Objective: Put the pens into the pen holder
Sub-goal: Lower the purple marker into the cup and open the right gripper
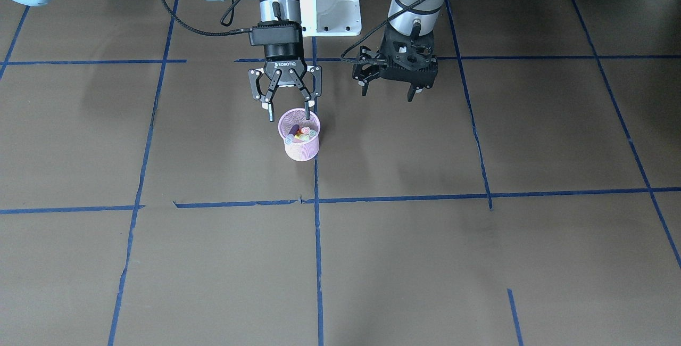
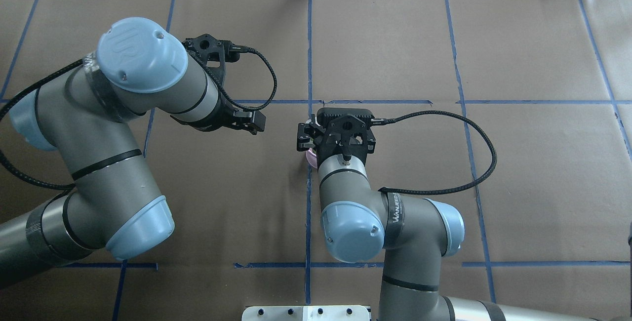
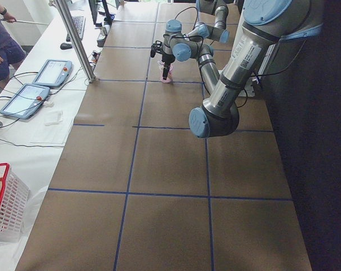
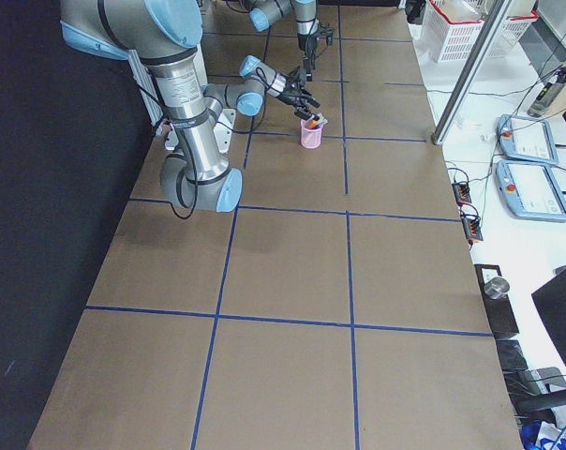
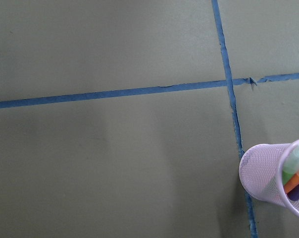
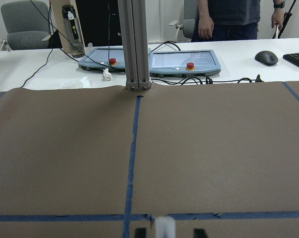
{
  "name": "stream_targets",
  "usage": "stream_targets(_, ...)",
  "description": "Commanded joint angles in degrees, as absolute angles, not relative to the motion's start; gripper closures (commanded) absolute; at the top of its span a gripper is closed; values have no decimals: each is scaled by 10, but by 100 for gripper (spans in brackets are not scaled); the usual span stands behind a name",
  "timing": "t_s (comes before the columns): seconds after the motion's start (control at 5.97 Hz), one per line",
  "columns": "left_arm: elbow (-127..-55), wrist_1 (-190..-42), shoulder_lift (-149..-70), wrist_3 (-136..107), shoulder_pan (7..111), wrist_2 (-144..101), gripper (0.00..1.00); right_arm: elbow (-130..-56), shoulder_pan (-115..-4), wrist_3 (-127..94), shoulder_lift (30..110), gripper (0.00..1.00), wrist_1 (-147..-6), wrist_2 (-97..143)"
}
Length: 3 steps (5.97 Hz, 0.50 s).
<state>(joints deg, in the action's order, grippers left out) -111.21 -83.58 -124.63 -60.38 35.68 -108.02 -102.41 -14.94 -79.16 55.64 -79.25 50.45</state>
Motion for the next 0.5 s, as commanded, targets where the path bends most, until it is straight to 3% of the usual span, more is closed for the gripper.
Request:
stream_targets(0.0,-1114,-831,-1245,-603,360,-1081,0,-1054,-210,-793,555,0,-810,689)
stream_targets(0.34,-1107,-821,-1238,-570,402,-1140,0,-1107,-314,-750,554,0,-938,910)
